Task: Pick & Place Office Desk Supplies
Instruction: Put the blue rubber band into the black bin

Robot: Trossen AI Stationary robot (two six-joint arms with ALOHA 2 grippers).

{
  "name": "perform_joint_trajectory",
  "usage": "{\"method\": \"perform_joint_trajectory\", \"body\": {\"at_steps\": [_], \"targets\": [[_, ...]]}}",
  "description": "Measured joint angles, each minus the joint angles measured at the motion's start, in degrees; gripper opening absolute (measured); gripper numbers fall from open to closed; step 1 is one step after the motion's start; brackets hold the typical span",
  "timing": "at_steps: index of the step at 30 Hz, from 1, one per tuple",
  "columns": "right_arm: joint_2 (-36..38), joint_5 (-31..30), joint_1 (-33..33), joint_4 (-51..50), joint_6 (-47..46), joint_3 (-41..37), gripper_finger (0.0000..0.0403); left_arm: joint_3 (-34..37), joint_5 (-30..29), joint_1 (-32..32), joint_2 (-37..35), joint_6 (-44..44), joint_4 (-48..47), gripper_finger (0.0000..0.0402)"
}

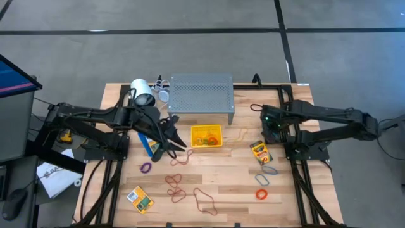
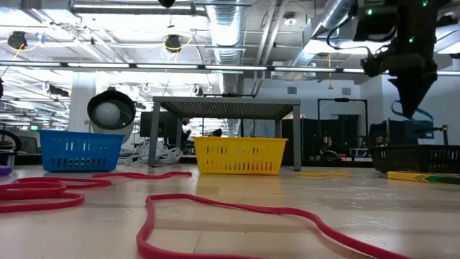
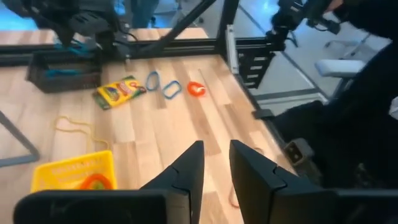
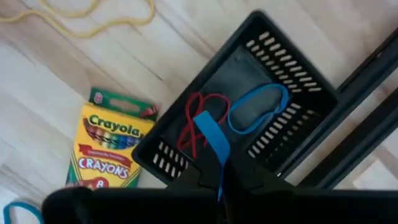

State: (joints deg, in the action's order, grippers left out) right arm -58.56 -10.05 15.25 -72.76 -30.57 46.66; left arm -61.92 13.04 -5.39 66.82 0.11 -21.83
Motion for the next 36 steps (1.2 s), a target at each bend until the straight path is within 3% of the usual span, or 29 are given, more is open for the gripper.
{"method": "perform_joint_trajectory", "body": {"at_steps": [5,14,30,36], "targets": [[2.19,4.45,4.37,3.97,3.32,-3.89,0.0000,9.80,-5.24,0.86,-3.05,-1.20,15.08,0.0050],[5.80,8.24,10.79,5.29,7.31,-7.09,0.0000,31.56,-5.53,5.81,-9.23,6.24,44.28,0.0028],[-2.30,13.35,16.44,6.26,12.52,-8.75,0.0000,33.89,-5.53,6.47,-8.93,8.25,45.92,0.0012],[-6.38,20.67,17.37,7.04,14.74,-8.75,0.0028,33.89,-5.51,6.47,-8.93,7.89,45.95,0.0011]]}}
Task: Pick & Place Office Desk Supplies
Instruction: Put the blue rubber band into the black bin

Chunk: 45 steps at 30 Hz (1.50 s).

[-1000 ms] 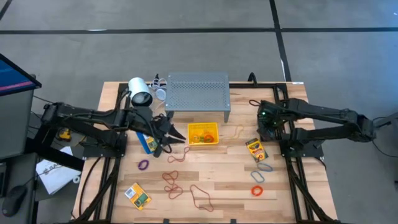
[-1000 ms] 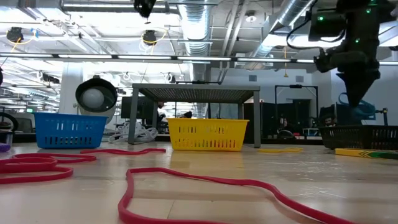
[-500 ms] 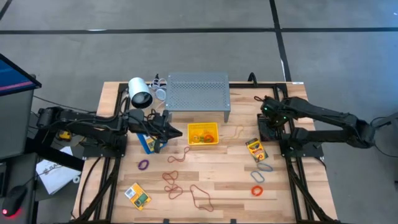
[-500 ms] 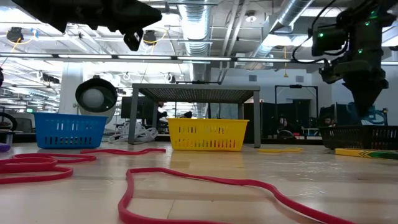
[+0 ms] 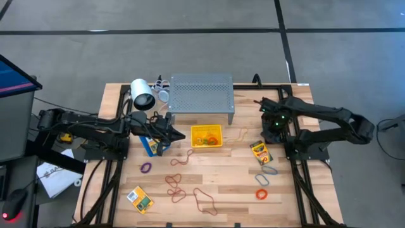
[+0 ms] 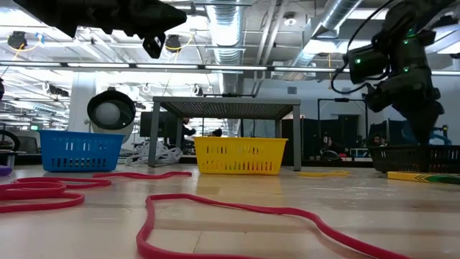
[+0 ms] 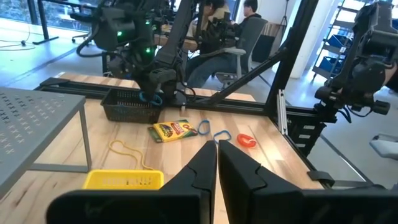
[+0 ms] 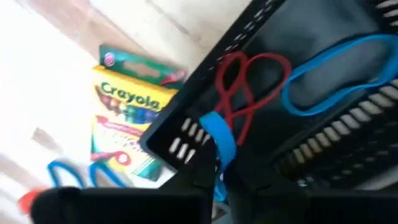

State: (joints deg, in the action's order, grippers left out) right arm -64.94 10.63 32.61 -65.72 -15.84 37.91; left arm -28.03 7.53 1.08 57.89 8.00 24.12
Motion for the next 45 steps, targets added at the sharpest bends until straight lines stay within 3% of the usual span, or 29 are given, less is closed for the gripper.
{"method": "perform_joint_trajectory", "body": {"at_steps": [11,14,26,32,40,45], "targets": [[-5.62,-0.20,4.30,0.46,2.20,0.01,0.0165,-0.02,0.00,0.02,0.00,-2.01,0.10,0.0011],[-5.37,-0.73,6.01,0.43,2.87,0.03,0.0187,-0.02,0.00,0.26,0.00,-2.13,0.11,0.0011],[-2.15,-0.17,11.22,-0.86,7.16,5.58,0.0150,-0.04,0.00,2.01,0.00,-1.67,1.01,0.0011],[-3.94,-1.61,12.42,-5.80,6.90,5.75,0.0146,-0.04,-0.02,2.01,0.00,-1.70,1.74,0.0011],[-4.29,-0.76,12.69,-1.55,7.69,5.75,0.0099,-0.07,-0.26,2.01,-0.13,-1.70,1.18,0.0011],[-4.41,2.66,12.84,-2.73,6.45,5.75,0.0114,-0.07,-0.33,2.01,-0.13,-1.70,0.56,0.0011]]}}
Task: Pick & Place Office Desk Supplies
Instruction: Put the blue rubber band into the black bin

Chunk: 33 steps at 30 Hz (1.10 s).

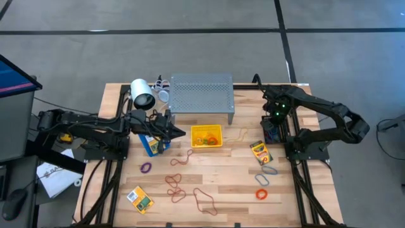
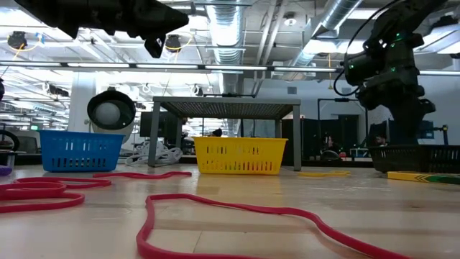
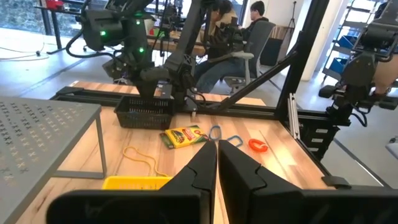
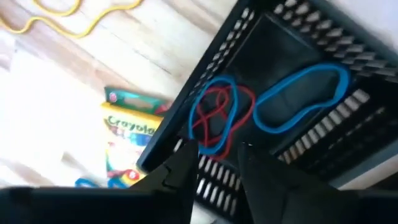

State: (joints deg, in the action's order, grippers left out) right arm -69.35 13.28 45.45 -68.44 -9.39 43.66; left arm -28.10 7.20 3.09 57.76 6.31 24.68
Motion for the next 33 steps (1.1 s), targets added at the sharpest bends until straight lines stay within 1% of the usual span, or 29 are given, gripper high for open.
{"method": "perform_joint_trajectory", "body": {"at_steps": [4,7,11,15,18,21,24,27,30,33], "targets": [[0.83,3.87,-1.23,-3.39,-1.21,0.17,0.0133,0.00,-0.21,0.00,0.00,-0.01,-1.00,0.0011],[2.96,4.78,-3.85,-3.66,-2.73,1.07,0.0135,0.00,-0.21,0.00,0.00,-0.02,-1.75,0.0011],[8.65,7.06,-8.32,-2.36,-5.91,4.26,0.0124,0.00,-0.19,0.00,0.00,-0.02,-1.81,0.0011],[15.99,7.73,-14.11,-3.36,-13.23,7.15,0.0106,0.00,-0.17,0.00,0.00,-0.02,-1.79,0.0011],[21.30,7.10,-20.81,-4.40,-21.56,7.07,0.0093,0.00,-0.17,0.00,0.00,-0.02,-1.79,0.0011],[25.21,3.66,-29.51,-4.46,-31.09,6.14,0.0082,0.00,-0.16,0.00,0.00,-0.02,-1.79,0.0011],[26.87,0.07,-38.69,-3.87,-38.57,5.15,0.0074,0.00,-0.15,0.00,0.00,-0.02,-1.77,0.0011],[26.37,-1.47,-47.57,0.85,-43.72,3.96,0.0071,0.00,-0.13,0.00,0.00,0.00,-1.77,0.0011],[23.10,-4.59,-55.72,4.16,-47.92,3.36,0.0071,0.00,-0.13,0.00,0.00,-0.01,-1.77,0.0011],[18.69,-7.02,-61.67,3.97,-51.15,2.68,0.0071,0.00,-0.13,0.00,0.00,0.00,-1.77,0.0011]]}}
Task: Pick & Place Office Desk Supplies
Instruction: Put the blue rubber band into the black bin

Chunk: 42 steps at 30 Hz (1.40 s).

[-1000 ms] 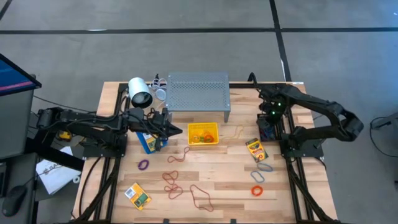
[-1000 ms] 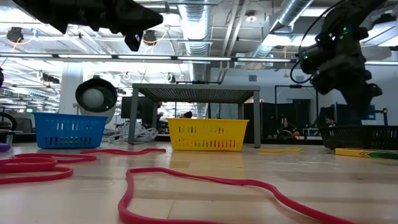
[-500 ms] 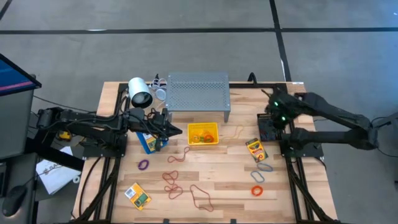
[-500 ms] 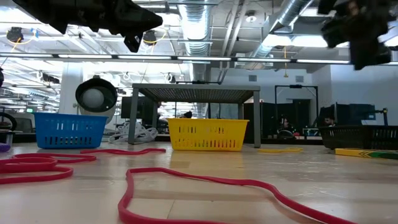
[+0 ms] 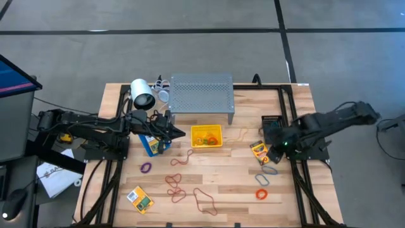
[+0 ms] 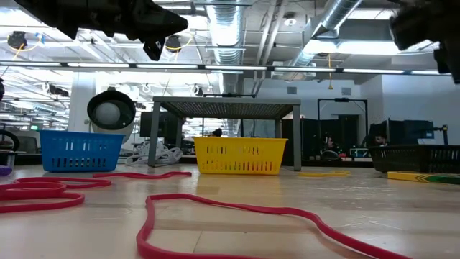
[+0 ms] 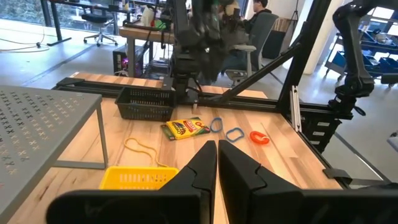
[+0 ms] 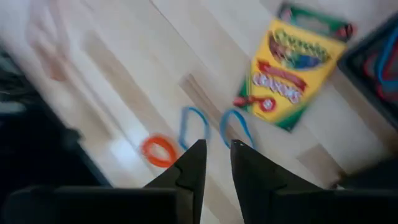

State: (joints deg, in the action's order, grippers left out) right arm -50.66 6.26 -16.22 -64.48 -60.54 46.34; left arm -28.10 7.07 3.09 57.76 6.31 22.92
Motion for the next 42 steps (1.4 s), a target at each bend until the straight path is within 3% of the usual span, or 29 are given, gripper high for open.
{"method": "perform_joint_trajectory", "body": {"at_steps": [9,17,28,42], "targets": [[-15.70,-3.72,-13.41,5.84,-5.08,-0.82,0.0070,0.00,0.02,0.00,0.00,0.00,0.02,0.0011],[-26.51,-5.17,-20.82,5.55,-6.33,-0.84,0.0070,0.00,0.03,0.00,0.00,0.12,0.04,0.0011],[-30.40,-8.46,-23.22,10.54,-7.22,-0.86,0.0070,0.00,0.04,0.00,0.00,0.17,0.02,0.0011],[-30.13,-8.87,-23.52,13.73,-8.56,-0.86,0.0085,0.00,0.04,0.00,0.00,0.17,0.00,0.0011]]}}
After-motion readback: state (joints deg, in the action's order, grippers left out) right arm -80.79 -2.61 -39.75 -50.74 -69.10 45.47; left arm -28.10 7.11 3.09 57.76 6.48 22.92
